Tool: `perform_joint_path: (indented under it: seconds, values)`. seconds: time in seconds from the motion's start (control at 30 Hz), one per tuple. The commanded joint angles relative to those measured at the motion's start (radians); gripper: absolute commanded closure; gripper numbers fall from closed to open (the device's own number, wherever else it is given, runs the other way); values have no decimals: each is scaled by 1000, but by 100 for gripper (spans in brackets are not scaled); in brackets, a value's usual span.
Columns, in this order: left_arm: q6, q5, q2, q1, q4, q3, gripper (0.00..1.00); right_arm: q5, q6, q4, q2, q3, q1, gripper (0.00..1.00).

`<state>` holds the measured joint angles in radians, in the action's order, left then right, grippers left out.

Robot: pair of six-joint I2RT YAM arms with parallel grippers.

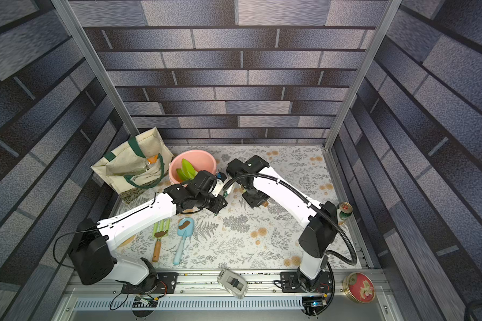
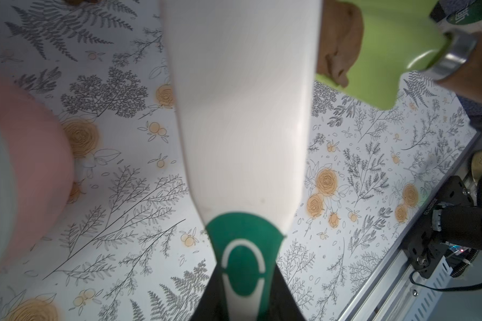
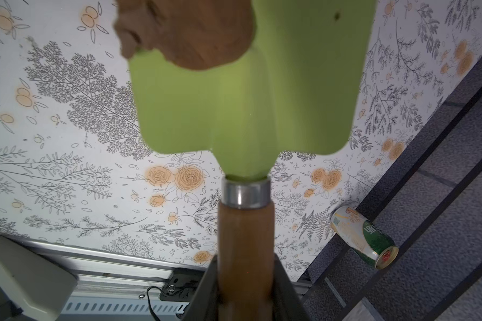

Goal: Brush the soil off the hand trowel and place it into the bucket
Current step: Pick up the hand trowel from the center of the board, then brush off the soil from the hand trowel.

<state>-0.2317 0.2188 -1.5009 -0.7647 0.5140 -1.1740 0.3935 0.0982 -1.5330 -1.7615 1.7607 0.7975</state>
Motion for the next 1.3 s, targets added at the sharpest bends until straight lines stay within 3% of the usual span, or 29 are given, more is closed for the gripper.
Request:
perform_joint_path:
  seconds: [0.0,0.37,0.53,0.9,1.27]
  values:
    - [35,77,-42,-30,35,-58,100,46,-40,-10,-19,4,-4,96]
    - [9,218,-128,-40,32,-87,100,60,-57,54,-18,-32,-9,100]
    - [-3,202,-196,-37,48,-125,100,112,-40,85,16,-104,-8,100]
    - [-62,223,-344,-38,26,-215,100,24,3,195,134,-206,-7,100]
    - [-88,219,-444,-16,50,-284,100,51,33,196,156,-286,-8,100]
